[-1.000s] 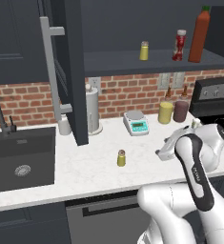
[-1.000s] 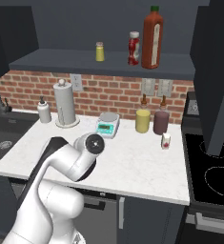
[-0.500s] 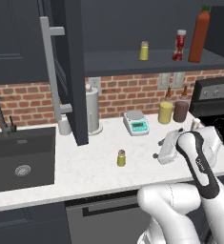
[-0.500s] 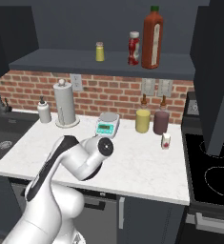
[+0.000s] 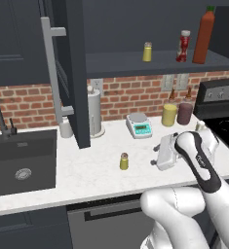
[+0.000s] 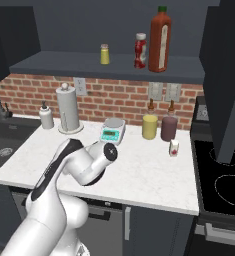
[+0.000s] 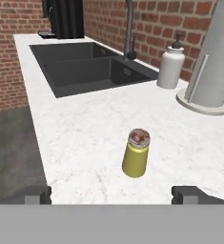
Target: Put the shaker and condiment bottle from the counter next to their counterparts in the cabinet.
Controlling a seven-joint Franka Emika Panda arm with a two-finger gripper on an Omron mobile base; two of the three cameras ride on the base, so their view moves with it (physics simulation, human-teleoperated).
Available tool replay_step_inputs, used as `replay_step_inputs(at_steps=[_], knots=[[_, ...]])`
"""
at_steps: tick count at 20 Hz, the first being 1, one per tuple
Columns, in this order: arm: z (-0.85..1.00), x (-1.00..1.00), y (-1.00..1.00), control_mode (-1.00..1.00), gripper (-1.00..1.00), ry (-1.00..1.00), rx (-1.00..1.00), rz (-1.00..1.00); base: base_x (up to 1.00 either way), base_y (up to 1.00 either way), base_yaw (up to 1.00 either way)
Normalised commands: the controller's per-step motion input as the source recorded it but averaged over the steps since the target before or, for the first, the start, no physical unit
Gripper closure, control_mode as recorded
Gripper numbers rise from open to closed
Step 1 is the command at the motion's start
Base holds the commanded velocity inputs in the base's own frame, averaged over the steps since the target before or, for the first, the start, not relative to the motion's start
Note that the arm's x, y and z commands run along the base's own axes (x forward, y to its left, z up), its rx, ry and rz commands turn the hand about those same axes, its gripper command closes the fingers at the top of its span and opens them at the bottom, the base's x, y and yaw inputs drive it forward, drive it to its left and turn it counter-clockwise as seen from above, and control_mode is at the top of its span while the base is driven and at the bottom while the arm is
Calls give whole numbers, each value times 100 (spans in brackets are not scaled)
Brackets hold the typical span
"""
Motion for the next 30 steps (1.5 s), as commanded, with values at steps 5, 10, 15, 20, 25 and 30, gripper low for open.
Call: replay_step_inputs(at_steps=[5, 10, 15, 20, 25, 30], knots=[[-10, 13, 6, -100, -100, 6, 0, 0, 0, 0, 0], [-20, 19, 6, -100, -100, 5, 1, 1, 0, 0, 0], [-16, 10, 13, -100, -100, 2, 0, 5, 0, 0, 0], [-1, 4, 12, -100, -100, 0, 6, 14, 0, 0, 0], [-4, 1, 13, -100, -100, 0, 1, 18, 0, 0, 0], [-11, 7, 32, -100, -100, 0, 0, 11, 0, 0, 0]])
